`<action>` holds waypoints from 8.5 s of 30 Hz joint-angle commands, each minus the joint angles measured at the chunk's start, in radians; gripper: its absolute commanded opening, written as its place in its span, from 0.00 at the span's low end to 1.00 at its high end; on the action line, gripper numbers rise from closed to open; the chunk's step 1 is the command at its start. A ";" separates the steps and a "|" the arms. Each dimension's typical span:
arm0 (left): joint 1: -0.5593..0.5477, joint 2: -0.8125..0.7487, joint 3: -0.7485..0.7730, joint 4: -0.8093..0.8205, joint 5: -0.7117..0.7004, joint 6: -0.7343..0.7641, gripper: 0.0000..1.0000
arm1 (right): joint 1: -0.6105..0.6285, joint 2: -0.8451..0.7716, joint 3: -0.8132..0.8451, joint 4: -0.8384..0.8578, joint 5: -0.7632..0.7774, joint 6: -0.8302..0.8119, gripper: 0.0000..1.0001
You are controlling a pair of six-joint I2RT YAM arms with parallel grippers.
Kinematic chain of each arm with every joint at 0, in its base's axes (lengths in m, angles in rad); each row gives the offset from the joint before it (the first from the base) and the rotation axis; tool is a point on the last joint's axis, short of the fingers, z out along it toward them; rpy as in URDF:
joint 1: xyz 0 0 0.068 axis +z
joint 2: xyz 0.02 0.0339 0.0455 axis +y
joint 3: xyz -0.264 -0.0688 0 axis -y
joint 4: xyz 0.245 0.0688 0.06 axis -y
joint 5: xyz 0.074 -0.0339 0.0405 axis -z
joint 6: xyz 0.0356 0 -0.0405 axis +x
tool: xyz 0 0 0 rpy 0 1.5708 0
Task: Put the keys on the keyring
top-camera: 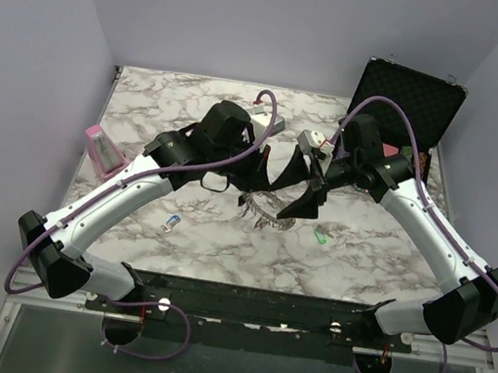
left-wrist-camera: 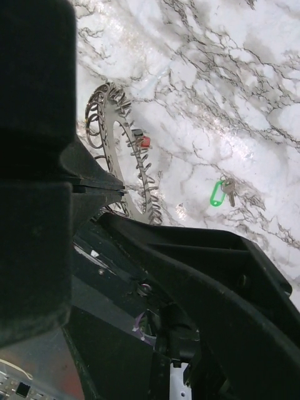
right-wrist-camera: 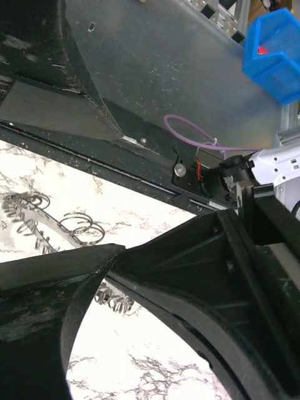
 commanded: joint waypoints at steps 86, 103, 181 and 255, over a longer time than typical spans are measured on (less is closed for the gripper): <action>0.195 0.406 -0.027 0.159 -0.130 -0.120 0.00 | -0.323 -0.372 -0.707 0.600 0.115 0.393 0.84; 0.279 0.390 0.041 0.163 -0.286 -0.049 0.53 | -0.408 -0.396 -0.717 0.597 0.078 0.392 0.85; 0.270 0.753 0.320 -0.070 -0.164 -0.175 0.33 | -0.481 -0.362 -0.713 0.557 0.017 0.336 0.87; 0.261 1.073 0.708 -0.355 -0.179 -0.269 0.32 | -0.480 -0.412 -0.699 0.519 -0.023 0.315 0.87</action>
